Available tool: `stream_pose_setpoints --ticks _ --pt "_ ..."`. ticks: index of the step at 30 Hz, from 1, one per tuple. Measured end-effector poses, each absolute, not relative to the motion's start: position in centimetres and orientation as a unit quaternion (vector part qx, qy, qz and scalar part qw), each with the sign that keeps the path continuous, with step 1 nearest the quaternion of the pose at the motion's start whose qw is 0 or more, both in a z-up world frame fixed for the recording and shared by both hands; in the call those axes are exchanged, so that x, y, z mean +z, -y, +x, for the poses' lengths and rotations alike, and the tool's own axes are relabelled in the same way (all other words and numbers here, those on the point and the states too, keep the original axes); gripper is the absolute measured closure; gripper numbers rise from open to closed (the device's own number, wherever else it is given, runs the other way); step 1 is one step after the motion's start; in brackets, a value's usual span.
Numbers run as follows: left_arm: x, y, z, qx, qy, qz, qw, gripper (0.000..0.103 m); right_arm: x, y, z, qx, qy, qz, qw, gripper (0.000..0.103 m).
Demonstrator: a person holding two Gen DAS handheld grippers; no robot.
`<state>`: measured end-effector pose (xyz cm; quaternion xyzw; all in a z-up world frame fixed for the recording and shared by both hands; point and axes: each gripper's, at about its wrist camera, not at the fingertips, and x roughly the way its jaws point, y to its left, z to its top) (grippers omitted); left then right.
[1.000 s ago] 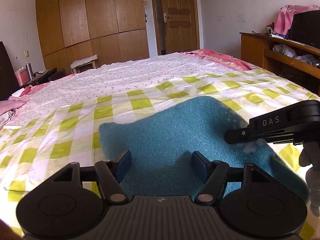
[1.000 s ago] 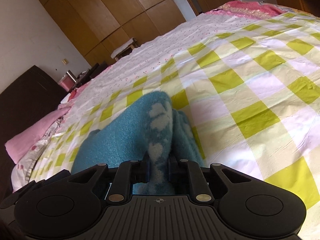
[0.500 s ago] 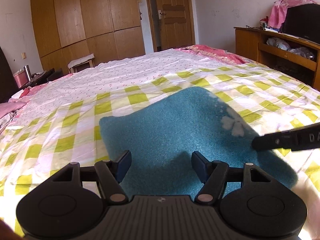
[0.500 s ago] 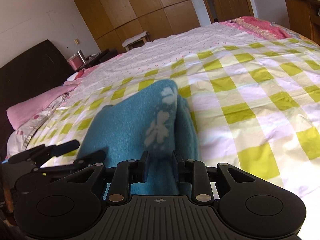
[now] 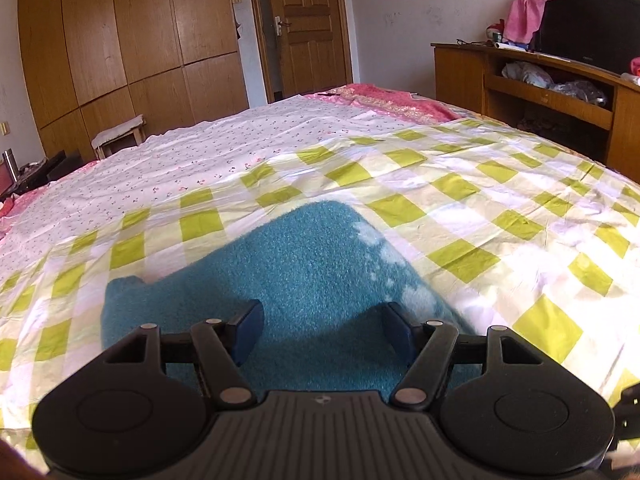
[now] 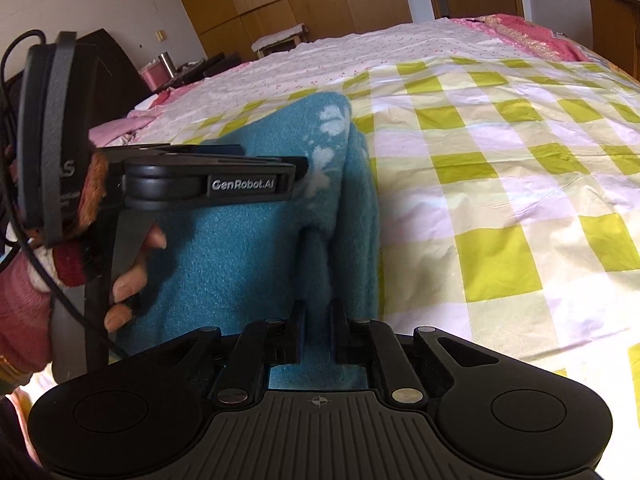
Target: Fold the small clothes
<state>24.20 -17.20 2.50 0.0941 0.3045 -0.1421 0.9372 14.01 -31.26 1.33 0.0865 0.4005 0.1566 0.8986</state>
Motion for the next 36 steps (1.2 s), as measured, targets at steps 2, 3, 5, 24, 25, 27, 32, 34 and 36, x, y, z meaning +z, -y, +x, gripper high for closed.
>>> stream_pose_setpoints --ticks 2,3,5,24,25,27,32,34,36 --pt "2.2 17.6 25.0 -0.137 -0.312 0.091 0.936 0.031 0.9 31.4 13.9 0.158 -0.404 0.097 0.896 0.095" --pt "2.1 17.8 25.2 -0.134 -0.312 0.092 0.936 0.031 0.6 31.5 13.9 0.16 -0.406 0.1 0.894 0.095" --pt "1.9 18.3 25.3 -0.128 -0.308 0.099 0.937 0.03 0.6 31.6 14.1 0.161 -0.408 0.106 0.892 0.095" --pt "4.2 14.0 20.0 -0.129 -0.299 0.078 0.942 0.031 2.4 32.2 13.8 0.169 -0.372 0.122 0.905 0.085" --pt "4.0 13.6 19.7 -0.122 -0.301 0.078 0.943 0.031 2.4 32.4 13.9 0.168 -0.37 0.128 0.905 0.085" --pt "3.8 12.8 19.2 -0.109 -0.305 0.074 0.943 0.031 2.2 32.5 14.3 0.17 -0.374 0.137 0.901 0.085" --pt "3.3 12.1 18.2 -0.092 -0.31 0.101 0.941 0.031 1.6 30.5 14.8 0.162 -0.382 0.078 0.907 0.086" --pt "3.6 11.9 18.0 -0.089 -0.312 0.098 0.941 0.031 1.7 30.6 15.0 0.159 -0.384 0.081 0.906 0.086" --pt "4.0 11.3 17.6 -0.085 -0.311 0.084 0.943 0.031 2.0 30.8 14.9 0.158 -0.377 0.092 0.908 0.086"
